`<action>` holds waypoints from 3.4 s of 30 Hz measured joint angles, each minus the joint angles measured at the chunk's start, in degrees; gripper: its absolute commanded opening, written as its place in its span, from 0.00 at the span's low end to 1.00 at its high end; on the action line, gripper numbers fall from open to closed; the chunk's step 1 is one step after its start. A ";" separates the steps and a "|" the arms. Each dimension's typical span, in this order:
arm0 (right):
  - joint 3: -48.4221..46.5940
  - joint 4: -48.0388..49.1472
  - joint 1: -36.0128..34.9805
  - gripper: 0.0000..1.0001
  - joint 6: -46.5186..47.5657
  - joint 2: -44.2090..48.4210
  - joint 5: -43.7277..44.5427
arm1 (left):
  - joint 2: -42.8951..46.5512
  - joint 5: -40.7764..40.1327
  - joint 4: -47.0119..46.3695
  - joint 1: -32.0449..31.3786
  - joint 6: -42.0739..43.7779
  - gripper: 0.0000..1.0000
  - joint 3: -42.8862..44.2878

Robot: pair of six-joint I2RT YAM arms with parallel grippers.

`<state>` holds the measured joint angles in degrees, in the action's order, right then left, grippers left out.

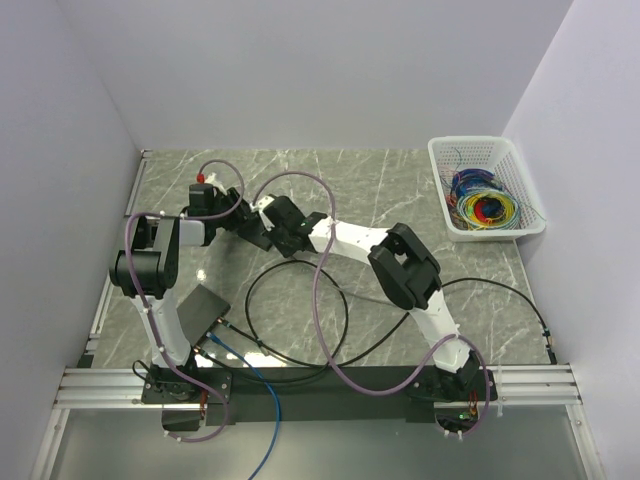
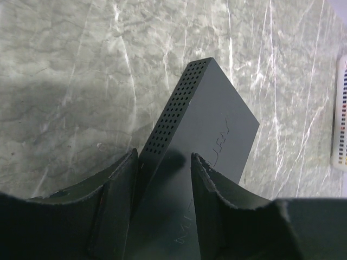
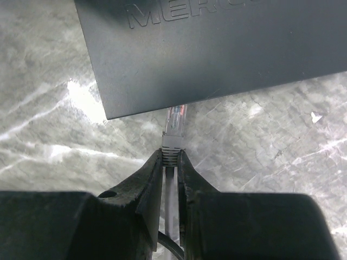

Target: Insert the plug into the switch port

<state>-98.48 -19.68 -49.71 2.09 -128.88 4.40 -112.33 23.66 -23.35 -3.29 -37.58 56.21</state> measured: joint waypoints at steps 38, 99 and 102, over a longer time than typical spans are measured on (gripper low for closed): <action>7.04 8.07 5.90 0.00 5.01 2.73 -17.59 | 0.00 3.48 -3.23 0.28 3.54 0.42 -2.14; 29.55 17.79 13.25 0.00 -22.14 23.54 20.31 | 5.57 6.43 4.13 -7.04 -3.82 0.39 -7.72; 30.38 15.28 13.29 0.00 -25.51 23.47 20.04 | 5.57 6.40 4.15 -7.41 -4.07 0.39 -7.72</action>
<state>-68.10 -4.40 -36.42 -23.42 -105.41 24.45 -106.76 30.06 -19.20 -10.70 -41.65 48.49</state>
